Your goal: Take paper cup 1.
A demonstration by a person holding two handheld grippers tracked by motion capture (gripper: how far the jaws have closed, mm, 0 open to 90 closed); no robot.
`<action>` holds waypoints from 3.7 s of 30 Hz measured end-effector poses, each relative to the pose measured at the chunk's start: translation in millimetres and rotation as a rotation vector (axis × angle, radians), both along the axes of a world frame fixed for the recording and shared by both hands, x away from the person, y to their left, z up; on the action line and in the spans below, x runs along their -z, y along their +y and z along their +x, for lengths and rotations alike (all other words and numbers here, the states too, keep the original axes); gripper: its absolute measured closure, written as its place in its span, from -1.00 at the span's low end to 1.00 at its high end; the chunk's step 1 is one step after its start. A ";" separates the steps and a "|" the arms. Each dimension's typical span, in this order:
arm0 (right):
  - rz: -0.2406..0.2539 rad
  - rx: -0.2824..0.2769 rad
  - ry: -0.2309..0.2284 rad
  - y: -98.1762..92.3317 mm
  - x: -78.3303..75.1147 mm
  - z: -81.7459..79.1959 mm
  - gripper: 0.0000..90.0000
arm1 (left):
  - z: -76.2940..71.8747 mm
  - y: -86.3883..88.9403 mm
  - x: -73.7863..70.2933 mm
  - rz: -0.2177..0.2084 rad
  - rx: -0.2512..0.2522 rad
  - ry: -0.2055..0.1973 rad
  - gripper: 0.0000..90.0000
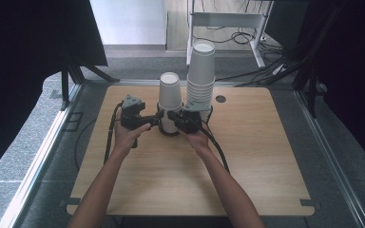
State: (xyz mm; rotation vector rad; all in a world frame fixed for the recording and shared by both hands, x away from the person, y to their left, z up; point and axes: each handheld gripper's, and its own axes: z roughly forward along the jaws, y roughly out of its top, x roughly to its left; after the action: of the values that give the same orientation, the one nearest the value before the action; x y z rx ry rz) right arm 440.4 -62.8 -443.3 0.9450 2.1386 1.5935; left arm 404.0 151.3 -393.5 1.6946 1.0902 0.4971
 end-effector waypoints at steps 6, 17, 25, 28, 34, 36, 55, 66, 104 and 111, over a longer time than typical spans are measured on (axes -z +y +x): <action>-0.004 -0.006 -0.001 0.6 1.0 0.5 0.94 | 7.8 -3.3 -3.3 0.006 0.005 0.001 -0.73; -0.018 -0.010 0.005 3.4 3.1 -0.4 0.94 | 25.0 -12.9 -1.4 0.005 -0.001 0.012 -0.78; -0.018 -0.015 0.000 2.9 3.4 0.2 0.94 | 36.8 -17.8 2.0 0.018 -0.014 0.045 -0.82; -0.016 -0.014 -0.006 3.3 3.8 0.6 0.94 | 40.2 -19.6 2.1 0.028 -0.015 0.045 -0.82; -0.019 -0.015 0.003 3.6 3.8 0.1 0.94 | 47.1 -26.5 3.0 0.040 -0.003 0.038 -0.85; -0.015 -0.016 0.008 3.5 3.9 0.1 0.93 | 51.8 -30.4 1.7 0.050 0.000 0.039 -0.86; -0.025 -0.022 0.014 3.3 3.3 0.5 0.92 | 76.7 -50.8 10.2 0.030 0.002 0.032 -0.91; -0.029 -0.022 0.018 3.9 4.8 1.3 0.91 | 73.0 -54.4 7.1 0.096 0.005 -0.032 -0.74; 0.002 -0.016 -0.018 -3.4 3.4 4.0 0.90 | 74.1 -54.5 -1.3 0.098 0.003 -0.069 -0.70; -0.020 -0.002 -0.012 -0.7 5.0 3.0 0.92 | 73.8 -54.2 9.0 0.095 0.010 -0.046 -0.80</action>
State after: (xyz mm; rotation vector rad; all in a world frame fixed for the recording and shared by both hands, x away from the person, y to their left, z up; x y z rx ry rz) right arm 443.4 -63.5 -448.3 0.9249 2.1442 1.5716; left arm 477.8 97.1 -402.6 1.7617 1.0390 0.5867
